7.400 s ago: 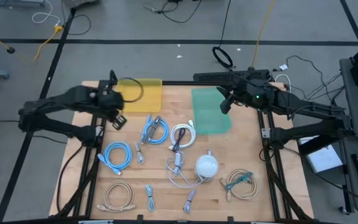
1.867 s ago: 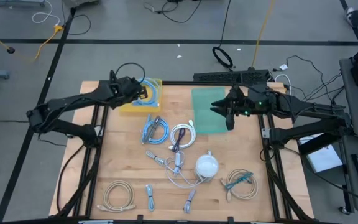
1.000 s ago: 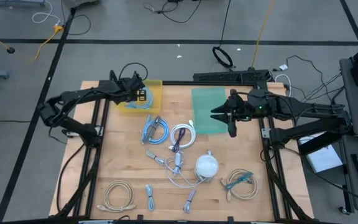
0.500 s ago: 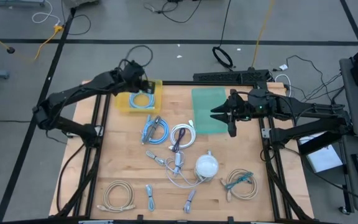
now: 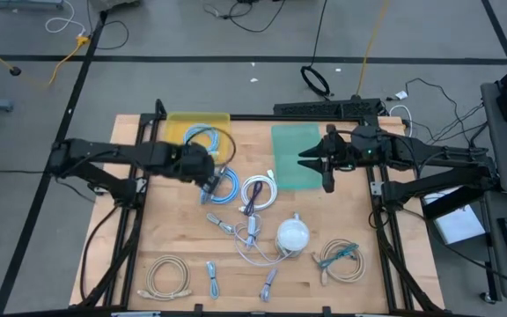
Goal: Pick & Place USB Port
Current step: Put the white and black charger cable into the green bin
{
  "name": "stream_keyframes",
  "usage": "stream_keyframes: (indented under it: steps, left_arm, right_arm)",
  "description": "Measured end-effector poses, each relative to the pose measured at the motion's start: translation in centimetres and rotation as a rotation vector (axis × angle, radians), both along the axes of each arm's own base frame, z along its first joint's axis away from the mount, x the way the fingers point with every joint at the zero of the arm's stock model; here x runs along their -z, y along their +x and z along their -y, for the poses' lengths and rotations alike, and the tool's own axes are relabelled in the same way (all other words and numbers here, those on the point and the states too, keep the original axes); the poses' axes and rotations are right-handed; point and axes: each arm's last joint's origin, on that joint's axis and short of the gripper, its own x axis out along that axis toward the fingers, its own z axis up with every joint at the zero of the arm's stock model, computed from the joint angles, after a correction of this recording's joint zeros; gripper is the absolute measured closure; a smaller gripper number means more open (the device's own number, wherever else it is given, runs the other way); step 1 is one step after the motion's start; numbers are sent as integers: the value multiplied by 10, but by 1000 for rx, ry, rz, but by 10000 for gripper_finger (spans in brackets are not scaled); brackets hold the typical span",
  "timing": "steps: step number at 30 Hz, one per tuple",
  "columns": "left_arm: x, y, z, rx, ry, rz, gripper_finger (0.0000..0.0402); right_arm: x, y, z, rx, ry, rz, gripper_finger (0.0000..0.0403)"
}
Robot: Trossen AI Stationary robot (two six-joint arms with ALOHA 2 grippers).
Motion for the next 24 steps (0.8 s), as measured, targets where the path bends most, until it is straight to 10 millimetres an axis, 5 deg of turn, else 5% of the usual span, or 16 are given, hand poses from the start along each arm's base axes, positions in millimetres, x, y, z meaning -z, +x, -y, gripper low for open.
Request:
stream_keyframes:
  steps: [9, 16, 24]
  left_arm:
    - [49, 15, 24, -47, -42, -79, 250]
    - [94, 41, 7, -85, -97, -140, 250]
    - [121, 49, -17, -86, -69, -265, 248]
  right_arm:
    - [4, 3, 1, 6, 11, 28, 309]
    - [11, 5, 1, 17, 55, 27, 309]
    - [11, 5, 0, 22, 85, 30, 309]
